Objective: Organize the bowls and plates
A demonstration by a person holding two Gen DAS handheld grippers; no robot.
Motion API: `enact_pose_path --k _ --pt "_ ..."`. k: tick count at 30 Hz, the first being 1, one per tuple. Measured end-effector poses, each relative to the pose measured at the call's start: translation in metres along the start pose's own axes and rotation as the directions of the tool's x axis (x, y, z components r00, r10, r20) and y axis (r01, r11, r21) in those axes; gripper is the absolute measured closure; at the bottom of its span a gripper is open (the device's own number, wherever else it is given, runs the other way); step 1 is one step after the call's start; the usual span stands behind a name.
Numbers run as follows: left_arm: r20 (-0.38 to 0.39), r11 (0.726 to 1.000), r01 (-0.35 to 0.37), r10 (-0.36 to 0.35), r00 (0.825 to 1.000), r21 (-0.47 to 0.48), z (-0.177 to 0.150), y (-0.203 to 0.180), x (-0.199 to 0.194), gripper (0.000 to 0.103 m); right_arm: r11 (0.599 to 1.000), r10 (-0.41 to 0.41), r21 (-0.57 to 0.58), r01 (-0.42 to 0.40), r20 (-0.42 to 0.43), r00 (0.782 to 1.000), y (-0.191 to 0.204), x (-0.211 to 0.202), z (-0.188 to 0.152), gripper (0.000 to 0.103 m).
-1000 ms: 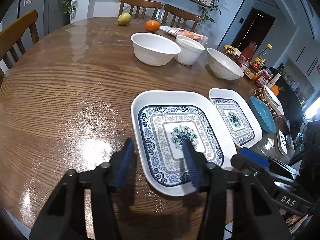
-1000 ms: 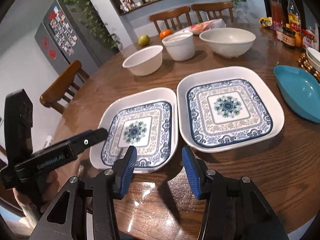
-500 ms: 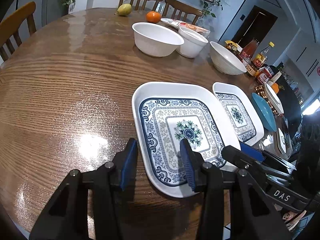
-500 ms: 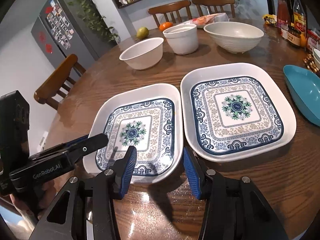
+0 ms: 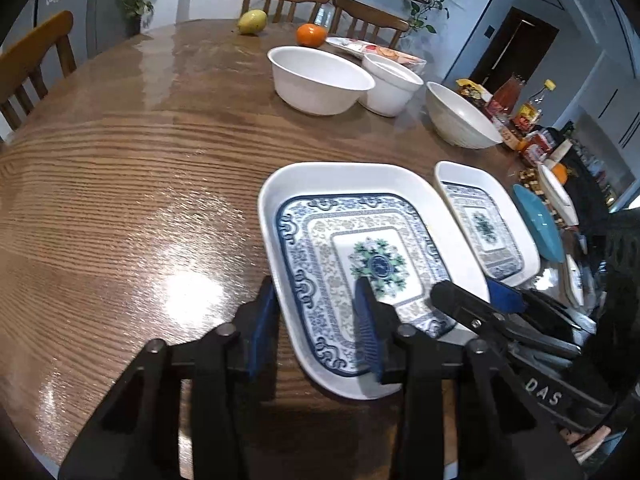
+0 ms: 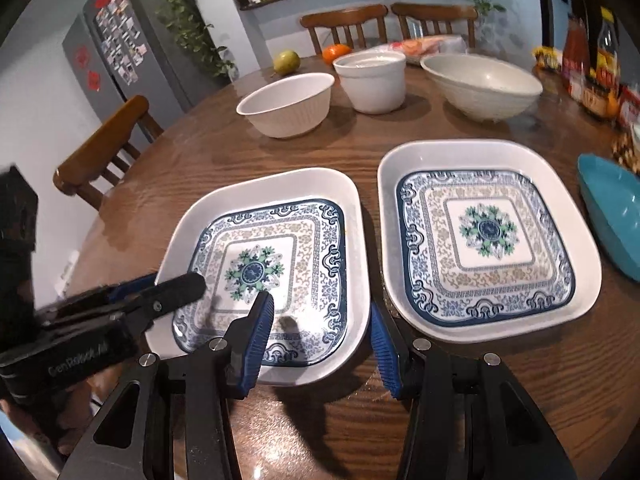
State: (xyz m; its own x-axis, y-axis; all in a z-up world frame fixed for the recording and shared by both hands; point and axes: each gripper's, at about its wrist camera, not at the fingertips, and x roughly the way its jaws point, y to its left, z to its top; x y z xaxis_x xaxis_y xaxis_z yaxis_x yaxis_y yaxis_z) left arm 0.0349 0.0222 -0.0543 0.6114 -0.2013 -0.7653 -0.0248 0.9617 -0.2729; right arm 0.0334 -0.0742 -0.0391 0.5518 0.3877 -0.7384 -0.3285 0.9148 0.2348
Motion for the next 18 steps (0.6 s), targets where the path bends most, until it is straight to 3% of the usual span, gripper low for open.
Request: enact_pose_path --k 18 --pt "0.018 1.000 -0.027 0.027 0.999 0.004 -0.008 0.004 -0.020 0.072 0.997 -0.016 -0.070 0.018 0.033 0.999 0.022 -0.025 -0.017 0.058"
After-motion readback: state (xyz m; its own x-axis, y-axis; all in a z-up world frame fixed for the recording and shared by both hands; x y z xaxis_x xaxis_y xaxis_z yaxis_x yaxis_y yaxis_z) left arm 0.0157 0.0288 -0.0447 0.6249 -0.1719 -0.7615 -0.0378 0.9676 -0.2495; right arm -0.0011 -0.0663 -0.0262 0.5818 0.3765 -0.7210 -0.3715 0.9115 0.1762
